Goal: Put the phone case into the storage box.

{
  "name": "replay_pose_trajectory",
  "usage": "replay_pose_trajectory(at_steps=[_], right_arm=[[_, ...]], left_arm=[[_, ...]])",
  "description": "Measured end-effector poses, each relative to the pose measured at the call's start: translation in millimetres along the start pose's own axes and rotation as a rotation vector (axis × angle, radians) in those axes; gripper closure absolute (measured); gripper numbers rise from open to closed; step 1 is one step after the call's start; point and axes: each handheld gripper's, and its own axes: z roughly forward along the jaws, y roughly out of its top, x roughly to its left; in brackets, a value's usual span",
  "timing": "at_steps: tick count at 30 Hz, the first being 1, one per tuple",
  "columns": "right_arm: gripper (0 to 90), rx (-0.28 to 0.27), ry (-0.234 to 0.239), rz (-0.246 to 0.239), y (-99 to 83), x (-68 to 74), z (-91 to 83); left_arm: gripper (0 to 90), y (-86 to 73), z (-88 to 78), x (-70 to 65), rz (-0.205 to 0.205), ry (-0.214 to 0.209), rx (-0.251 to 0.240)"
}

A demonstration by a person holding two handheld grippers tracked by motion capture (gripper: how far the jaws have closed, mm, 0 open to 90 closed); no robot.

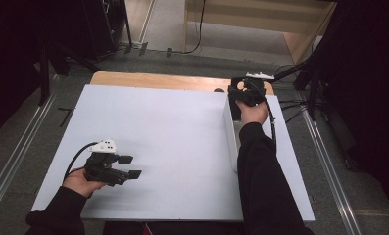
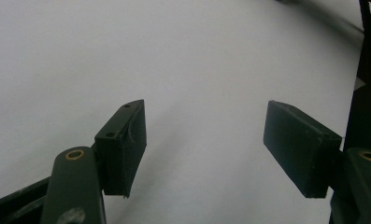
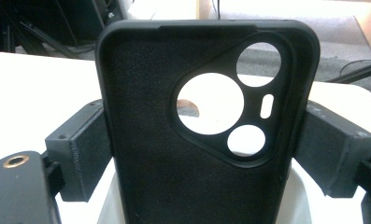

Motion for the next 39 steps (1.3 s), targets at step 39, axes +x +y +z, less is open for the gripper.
replay_pose_trajectory(at_steps=[39], right_arm=[[0.0,0.02,0.045,-0.047,19.1,7.0,-18.9]], left_arm=[[29.7,0.5,0.8,0.8,-0.005,-0.006,0.0]])
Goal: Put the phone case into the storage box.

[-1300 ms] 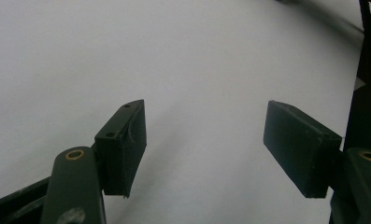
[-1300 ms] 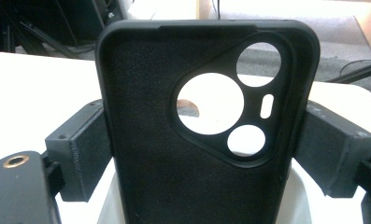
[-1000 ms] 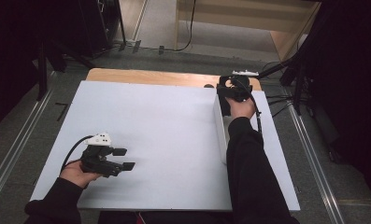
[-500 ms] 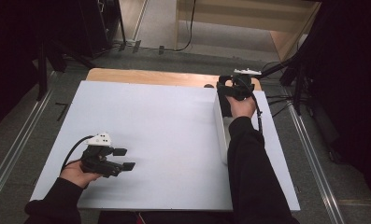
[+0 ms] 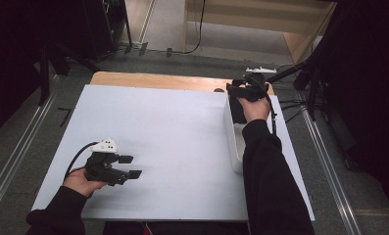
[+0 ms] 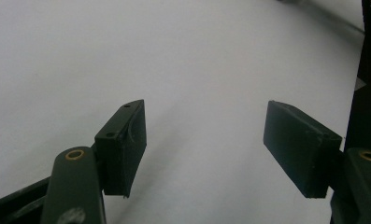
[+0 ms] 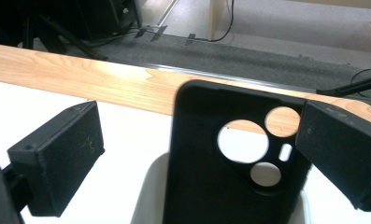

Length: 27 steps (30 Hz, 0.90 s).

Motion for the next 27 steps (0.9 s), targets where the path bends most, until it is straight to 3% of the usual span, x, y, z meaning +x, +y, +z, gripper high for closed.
replay_pose_trajectory(at_steps=[5,14,27], right_arm=[[0.0,0.007,0.0,-0.023,5.7,3.9,-4.4],[0.0,0.019,0.031,-0.016,14.1,7.5,-19.6],[0.0,0.034,0.144,-0.053,17.9,22.8,-51.2]], left_arm=[[29.7,0.0,0.2,0.5,0.0,-0.001,0.001],[29.7,0.1,0.2,0.5,0.001,0.0,0.001],[29.7,0.3,-0.2,1.4,0.0,0.002,0.0]])
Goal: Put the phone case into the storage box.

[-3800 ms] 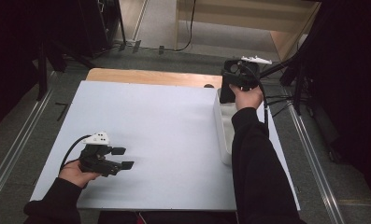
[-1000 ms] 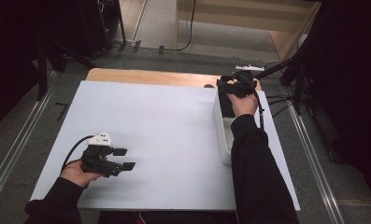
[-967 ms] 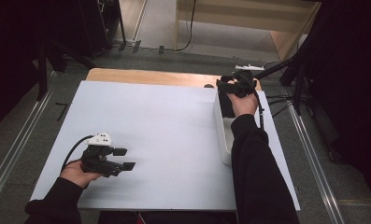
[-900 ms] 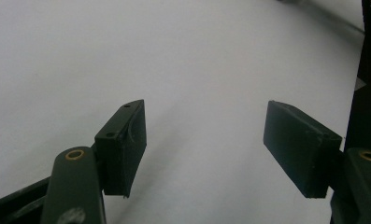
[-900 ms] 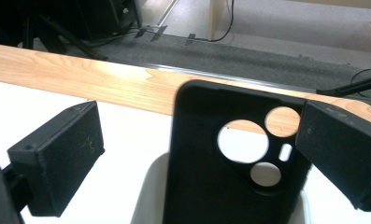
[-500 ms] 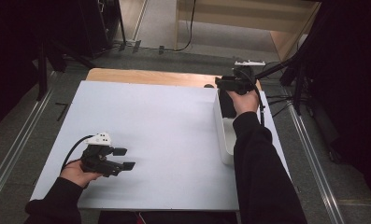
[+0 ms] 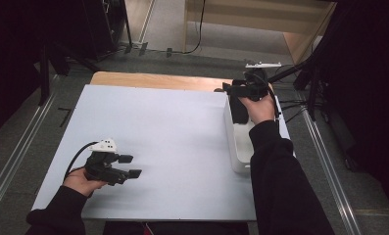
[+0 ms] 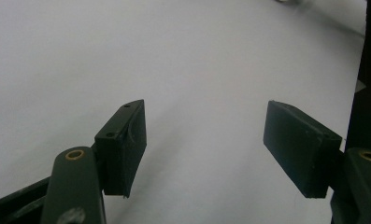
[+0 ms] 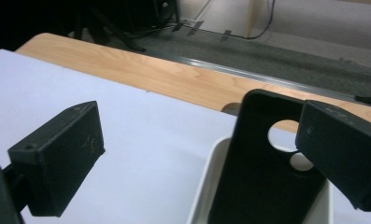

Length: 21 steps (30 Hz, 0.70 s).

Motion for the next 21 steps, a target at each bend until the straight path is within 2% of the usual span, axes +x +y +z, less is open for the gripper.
replay_pose_trajectory(at_steps=[2,10,21], right_arm=[[0.0,0.0,0.027,-0.01,-0.9,3.9,-5.0],[0.0,0.009,0.067,-0.066,-6.3,17.6,-18.8],[0.2,0.007,0.127,-0.072,-16.7,23.6,-33.3]], left_arm=[[29.7,-0.1,0.4,-0.1,0.0,0.0,0.0],[29.7,0.0,1.0,-0.5,-0.005,0.002,0.001],[29.7,0.1,1.3,-0.4,-0.005,0.001,0.002]])
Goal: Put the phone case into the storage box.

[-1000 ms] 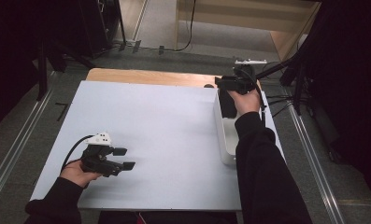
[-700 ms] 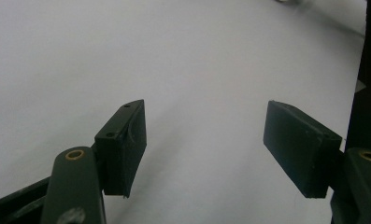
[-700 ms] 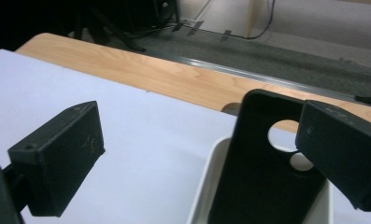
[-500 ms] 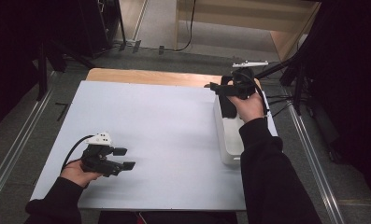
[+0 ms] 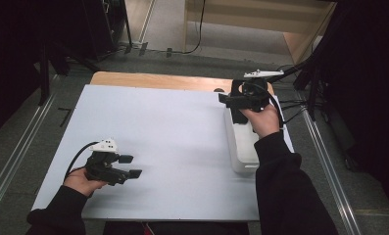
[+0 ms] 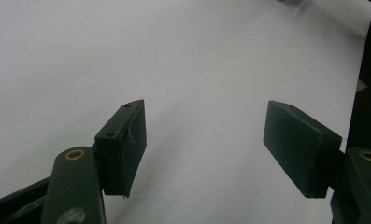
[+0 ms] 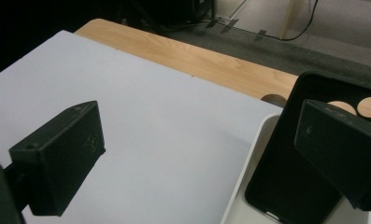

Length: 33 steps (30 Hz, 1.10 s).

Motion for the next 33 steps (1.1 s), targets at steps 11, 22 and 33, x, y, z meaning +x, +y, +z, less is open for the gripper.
replay_pose_trajectory(at_steps=[11,22,33], right_arm=[[8.3,0.015,0.075,-0.021,-11.9,13.1,-9.3],[12.2,0.038,0.106,-0.036,-23.5,25.6,-15.7],[12.2,0.053,0.137,-0.047,-36.3,35.0,-21.4]], left_arm=[[29.7,0.2,-0.1,0.3,-0.003,0.0,0.0],[29.7,0.2,-0.5,0.6,-0.002,0.001,-0.002],[29.7,0.1,-0.7,1.5,-0.003,0.0,-0.005]])
